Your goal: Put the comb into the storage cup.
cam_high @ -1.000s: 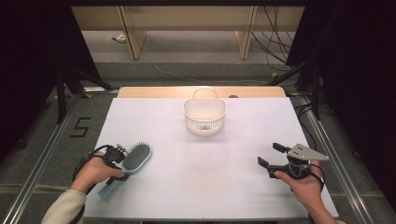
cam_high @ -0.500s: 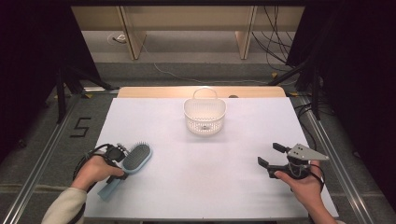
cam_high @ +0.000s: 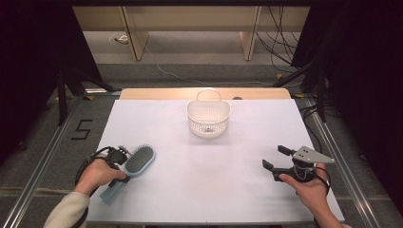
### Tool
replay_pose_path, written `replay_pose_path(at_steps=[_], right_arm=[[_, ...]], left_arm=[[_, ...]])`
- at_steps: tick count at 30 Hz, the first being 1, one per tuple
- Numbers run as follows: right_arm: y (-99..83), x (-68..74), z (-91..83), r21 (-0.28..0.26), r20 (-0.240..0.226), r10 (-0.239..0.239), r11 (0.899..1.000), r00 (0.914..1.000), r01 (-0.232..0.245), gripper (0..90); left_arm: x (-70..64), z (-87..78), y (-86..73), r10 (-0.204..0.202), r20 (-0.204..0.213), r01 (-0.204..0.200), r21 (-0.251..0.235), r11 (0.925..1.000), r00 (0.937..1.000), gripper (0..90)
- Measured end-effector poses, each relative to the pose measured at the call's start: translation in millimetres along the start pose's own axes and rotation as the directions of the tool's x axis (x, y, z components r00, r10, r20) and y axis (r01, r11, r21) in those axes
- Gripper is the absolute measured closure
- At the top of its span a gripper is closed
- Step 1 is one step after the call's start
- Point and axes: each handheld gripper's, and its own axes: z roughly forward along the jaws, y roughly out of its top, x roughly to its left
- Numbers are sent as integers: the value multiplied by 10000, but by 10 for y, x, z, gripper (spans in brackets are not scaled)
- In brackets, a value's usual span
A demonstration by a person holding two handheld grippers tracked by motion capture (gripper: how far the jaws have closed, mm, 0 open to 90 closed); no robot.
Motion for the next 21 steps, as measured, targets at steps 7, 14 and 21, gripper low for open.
replay_pose_path(at_steps=[7,14,21], right_arm=[[0,1,1,7,20,-16,10000,10000,16,160],[0,-3,-2,10,40,-19,10000,10000,19,160],[1,-1,-4,6,65,-14,10000,10000,14,161]], left_arm=[[-10,-1,-5,43,-69,-44,-28,10000,10000,694],[-7,-5,-10,101,-61,-101,-48,9999,9999,695],[-30,-7,-20,605,-191,-608,-145,9980,9980,696]])
